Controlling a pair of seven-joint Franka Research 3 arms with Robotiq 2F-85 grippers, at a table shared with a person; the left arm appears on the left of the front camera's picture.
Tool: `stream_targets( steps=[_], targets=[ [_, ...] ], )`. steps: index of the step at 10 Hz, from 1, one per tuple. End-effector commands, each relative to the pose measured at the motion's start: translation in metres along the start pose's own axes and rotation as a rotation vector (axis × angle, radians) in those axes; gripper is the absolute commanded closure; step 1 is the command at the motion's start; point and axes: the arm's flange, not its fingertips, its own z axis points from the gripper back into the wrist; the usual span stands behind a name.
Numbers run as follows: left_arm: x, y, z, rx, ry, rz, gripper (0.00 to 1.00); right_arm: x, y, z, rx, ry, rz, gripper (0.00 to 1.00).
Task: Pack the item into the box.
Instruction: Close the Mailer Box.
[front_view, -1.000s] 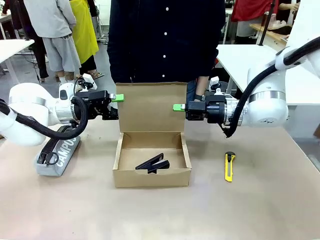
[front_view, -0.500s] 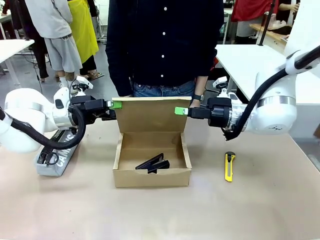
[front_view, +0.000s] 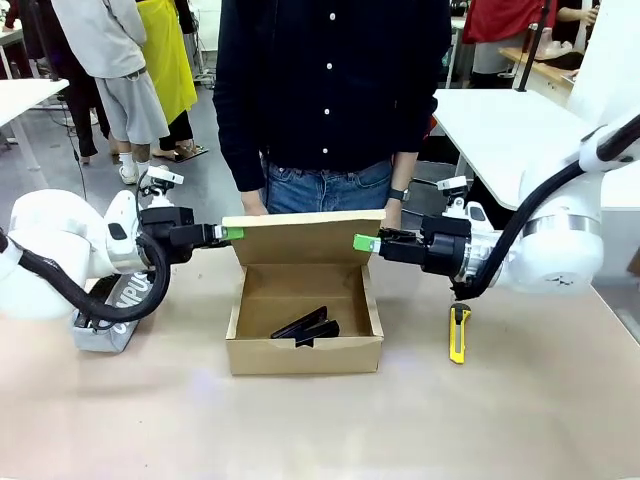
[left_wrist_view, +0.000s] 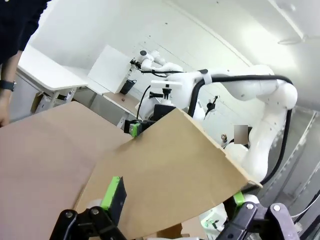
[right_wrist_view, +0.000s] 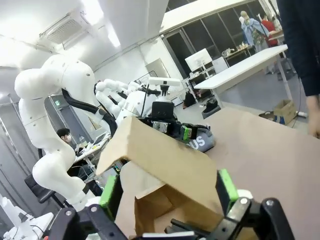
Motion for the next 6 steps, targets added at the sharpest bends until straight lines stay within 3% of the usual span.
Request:
stream_targets(
  steps=[1,6],
  targets=[
    [-0.017,-0.005,0.005,-0.008,0.048,-0.081,0.00,-0.011,0.003,0.002,-0.012,-0.063,0.050,0.00],
    [-0.037,-0.013,0.010,0.010,0.101,-0.176,0.00,-0.036,-0.002,0.006,-0.011,-0.018,0.060,0.00]
  ],
)
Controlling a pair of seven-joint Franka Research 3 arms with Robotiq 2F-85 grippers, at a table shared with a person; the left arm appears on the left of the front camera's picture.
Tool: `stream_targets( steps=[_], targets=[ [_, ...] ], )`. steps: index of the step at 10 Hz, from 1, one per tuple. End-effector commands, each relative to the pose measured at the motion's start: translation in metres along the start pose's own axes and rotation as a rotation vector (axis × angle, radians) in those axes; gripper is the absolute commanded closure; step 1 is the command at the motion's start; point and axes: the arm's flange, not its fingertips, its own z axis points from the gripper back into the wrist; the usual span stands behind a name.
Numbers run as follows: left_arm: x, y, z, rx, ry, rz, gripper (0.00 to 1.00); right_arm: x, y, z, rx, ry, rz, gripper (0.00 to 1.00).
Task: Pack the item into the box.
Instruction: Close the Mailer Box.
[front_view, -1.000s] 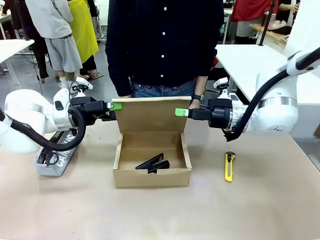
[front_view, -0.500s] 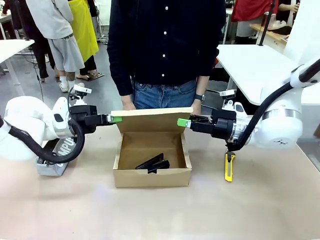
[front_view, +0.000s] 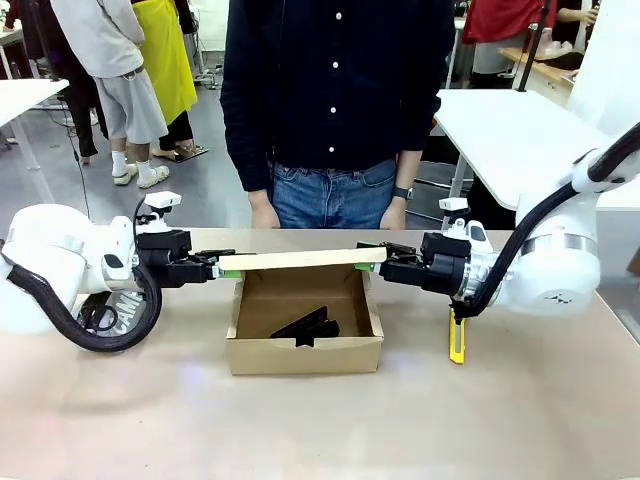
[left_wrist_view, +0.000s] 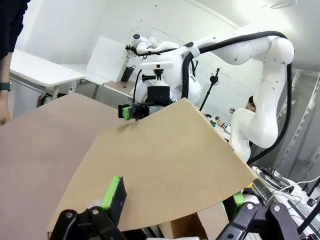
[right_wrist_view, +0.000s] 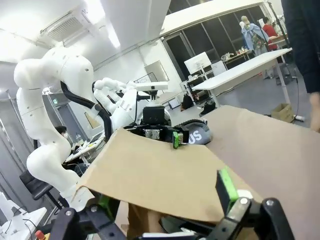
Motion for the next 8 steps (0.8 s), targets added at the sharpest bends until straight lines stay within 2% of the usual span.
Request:
stream_targets(
  steps=[1,3,6,8],
  targets=[
    [-0.005,-0.007,0.000,0.023,0.005,-0.030,0.00,-0.011,0.002,0.002,-0.007,0.009,0.025,0.00],
    [-0.004,-0.010,0.001,0.064,0.027,-0.036,0.00,-0.015,0.002,0.010,-0.036,0.041,0.006,0.00],
    [0.001,-0.037,0.045,0.230,0.072,-0.090,0.00,-0.008,0.016,0.061,-0.104,0.052,-0.037,0.00],
    [0.009,-0.061,0.085,0.335,0.000,-0.144,0.00,-0.002,0.033,0.107,-0.119,-0.038,-0.030,0.00]
  ],
)
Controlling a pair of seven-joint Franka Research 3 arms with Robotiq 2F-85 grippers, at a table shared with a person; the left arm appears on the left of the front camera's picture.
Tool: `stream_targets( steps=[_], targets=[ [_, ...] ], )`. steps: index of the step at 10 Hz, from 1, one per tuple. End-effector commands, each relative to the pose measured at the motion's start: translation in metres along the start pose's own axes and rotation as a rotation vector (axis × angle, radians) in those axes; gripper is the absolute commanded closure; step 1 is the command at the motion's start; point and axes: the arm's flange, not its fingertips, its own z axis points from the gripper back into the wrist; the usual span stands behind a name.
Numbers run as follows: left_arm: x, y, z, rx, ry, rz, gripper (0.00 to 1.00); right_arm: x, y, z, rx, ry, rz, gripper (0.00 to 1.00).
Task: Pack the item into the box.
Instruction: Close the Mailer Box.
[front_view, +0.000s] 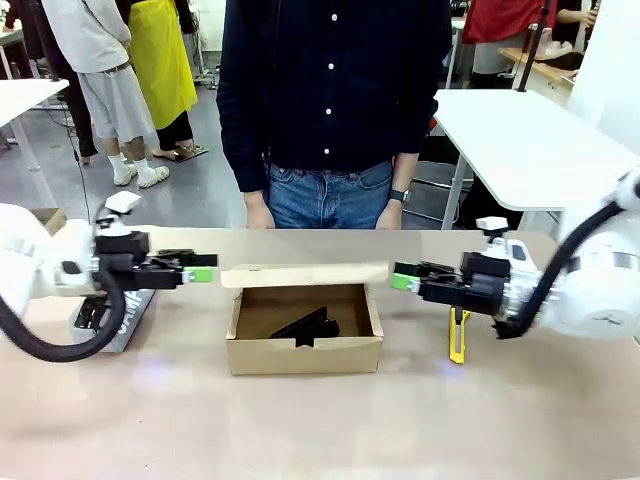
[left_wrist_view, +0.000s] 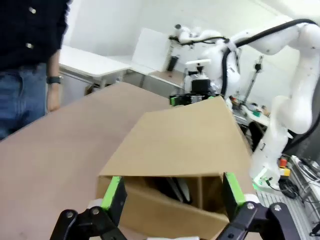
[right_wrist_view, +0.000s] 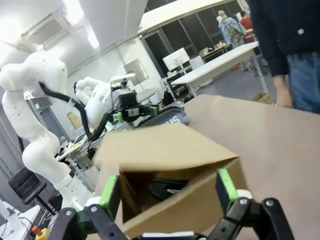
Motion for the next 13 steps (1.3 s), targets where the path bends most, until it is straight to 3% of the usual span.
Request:
stream_targets(
  steps=[1,3,5,9,13],
  targets=[
    [0.006,-0.019,0.029,0.068,-0.090,-0.055,0.00,0.009,0.030,0.036,-0.002,-0.095,-0.001,0.00],
    [0.013,-0.022,0.028,0.020,-0.231,-0.077,0.00,0.020,0.037,0.027,0.031,-0.124,0.055,0.00],
    [0.019,-0.009,0.002,-0.010,-0.272,-0.059,0.00,0.032,0.039,-0.016,0.108,-0.020,0.172,0.00],
    [0.009,-0.004,-0.062,-0.005,-0.024,-0.126,0.00,0.044,0.034,-0.091,0.131,0.215,0.379,0.00],
    [-0.011,0.000,-0.094,-0.015,0.137,-0.135,0.00,0.016,0.025,-0.111,0.105,0.387,0.429,0.00]
  ],
)
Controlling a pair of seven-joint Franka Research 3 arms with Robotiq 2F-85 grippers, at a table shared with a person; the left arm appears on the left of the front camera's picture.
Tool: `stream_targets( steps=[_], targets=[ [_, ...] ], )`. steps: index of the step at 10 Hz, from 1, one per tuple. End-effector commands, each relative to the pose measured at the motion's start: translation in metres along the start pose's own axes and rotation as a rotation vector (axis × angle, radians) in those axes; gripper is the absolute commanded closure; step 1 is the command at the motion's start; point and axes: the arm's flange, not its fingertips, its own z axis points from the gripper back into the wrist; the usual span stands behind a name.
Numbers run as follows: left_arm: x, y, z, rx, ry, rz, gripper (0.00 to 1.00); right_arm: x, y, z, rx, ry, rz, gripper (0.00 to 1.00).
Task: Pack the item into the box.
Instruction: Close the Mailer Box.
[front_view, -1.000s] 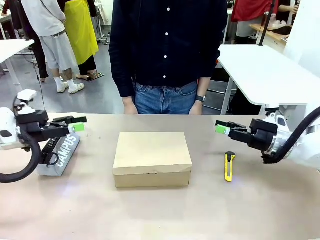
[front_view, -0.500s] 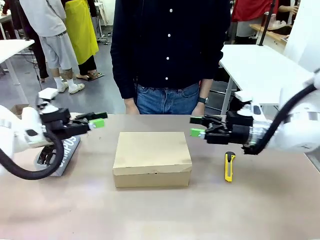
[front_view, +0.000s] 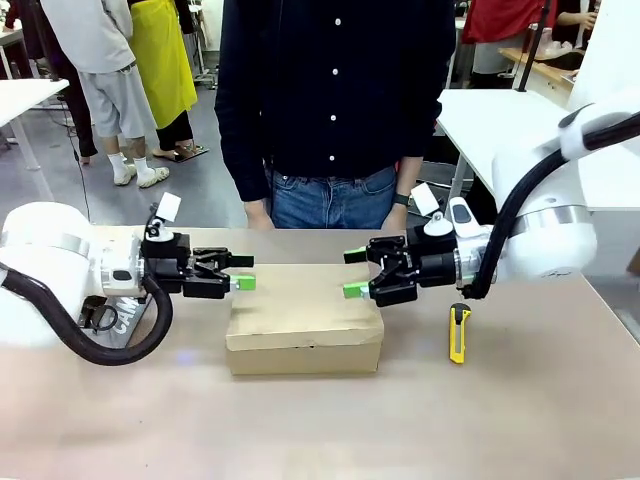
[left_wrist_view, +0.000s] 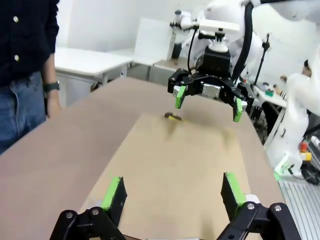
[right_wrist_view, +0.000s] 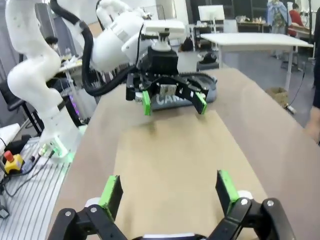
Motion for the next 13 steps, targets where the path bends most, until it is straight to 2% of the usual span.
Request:
stream_targets(
  steps=[1,5,8,11,12,13],
  targets=[
    [-0.004,0.003,-0.008,0.005,0.073,-0.027,0.00,-0.012,-0.002,-0.013,-0.008,0.060,0.067,0.00],
    [-0.014,0.006,-0.007,0.031,0.120,-0.020,0.00,-0.026,-0.006,-0.017,-0.023,0.124,0.029,0.00],
    [-0.012,0.007,0.004,0.036,0.081,-0.021,0.00,-0.032,-0.007,-0.015,-0.029,0.126,0.013,0.00],
    [0.005,-0.002,0.018,-0.024,-0.009,-0.028,0.00,-0.008,0.004,0.012,-0.067,0.001,0.022,0.00],
    [0.010,-0.009,0.028,-0.035,-0.039,-0.031,0.00,0.001,0.010,0.028,-0.093,-0.045,-0.033,0.00],
    [0.016,-0.018,0.045,-0.061,-0.073,-0.006,0.00,0.008,0.018,0.049,-0.113,-0.085,-0.146,0.00]
  ],
)
